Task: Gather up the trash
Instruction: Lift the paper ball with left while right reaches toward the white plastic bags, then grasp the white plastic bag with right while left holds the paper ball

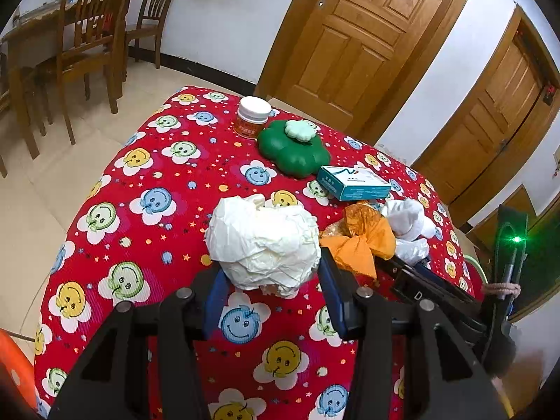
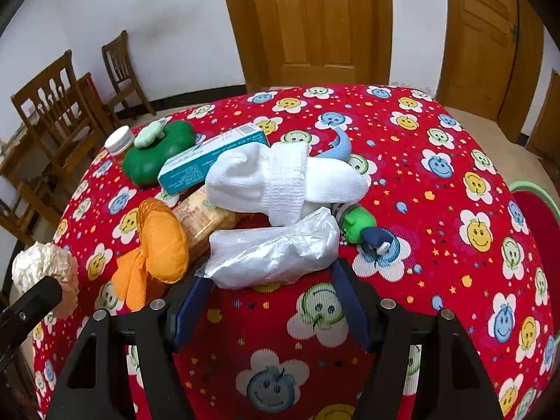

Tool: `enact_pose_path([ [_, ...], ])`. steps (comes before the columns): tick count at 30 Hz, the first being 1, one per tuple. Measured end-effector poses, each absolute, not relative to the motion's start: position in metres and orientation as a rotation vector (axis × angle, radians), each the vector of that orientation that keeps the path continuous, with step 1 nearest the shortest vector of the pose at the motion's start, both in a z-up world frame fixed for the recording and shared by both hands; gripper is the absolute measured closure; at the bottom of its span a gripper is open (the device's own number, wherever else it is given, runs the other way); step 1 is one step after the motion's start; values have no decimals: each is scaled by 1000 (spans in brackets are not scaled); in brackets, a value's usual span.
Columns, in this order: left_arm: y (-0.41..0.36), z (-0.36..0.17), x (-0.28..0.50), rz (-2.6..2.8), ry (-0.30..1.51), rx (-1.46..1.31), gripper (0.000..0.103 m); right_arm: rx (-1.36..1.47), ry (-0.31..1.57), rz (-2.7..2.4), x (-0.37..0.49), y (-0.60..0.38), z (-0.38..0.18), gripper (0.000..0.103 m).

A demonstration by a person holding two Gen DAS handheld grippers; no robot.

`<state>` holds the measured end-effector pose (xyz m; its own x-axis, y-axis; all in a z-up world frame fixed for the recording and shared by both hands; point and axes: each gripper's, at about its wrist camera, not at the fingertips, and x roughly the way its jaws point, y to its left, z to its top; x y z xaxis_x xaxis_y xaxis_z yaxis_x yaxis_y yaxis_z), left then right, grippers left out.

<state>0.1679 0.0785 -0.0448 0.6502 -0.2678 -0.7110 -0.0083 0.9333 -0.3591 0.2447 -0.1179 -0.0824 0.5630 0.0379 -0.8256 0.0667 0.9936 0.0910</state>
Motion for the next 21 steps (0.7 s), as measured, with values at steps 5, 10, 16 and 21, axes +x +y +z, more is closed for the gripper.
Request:
enact_pose_path([
  [5,78,-44,167,-152,850,-344,54,159,950,15,242,-125,-80,39],
  [10,69,-36,160,-164,839,-328,54,180,937,37,230,-131,-72,40],
  [16,53,-27,150,-188,833,-308,54,203,923,65,209,-139,-56,40],
  [21,37,-19,142,-221,831,-292,54,219,903,83,190,-150,-39,40],
])
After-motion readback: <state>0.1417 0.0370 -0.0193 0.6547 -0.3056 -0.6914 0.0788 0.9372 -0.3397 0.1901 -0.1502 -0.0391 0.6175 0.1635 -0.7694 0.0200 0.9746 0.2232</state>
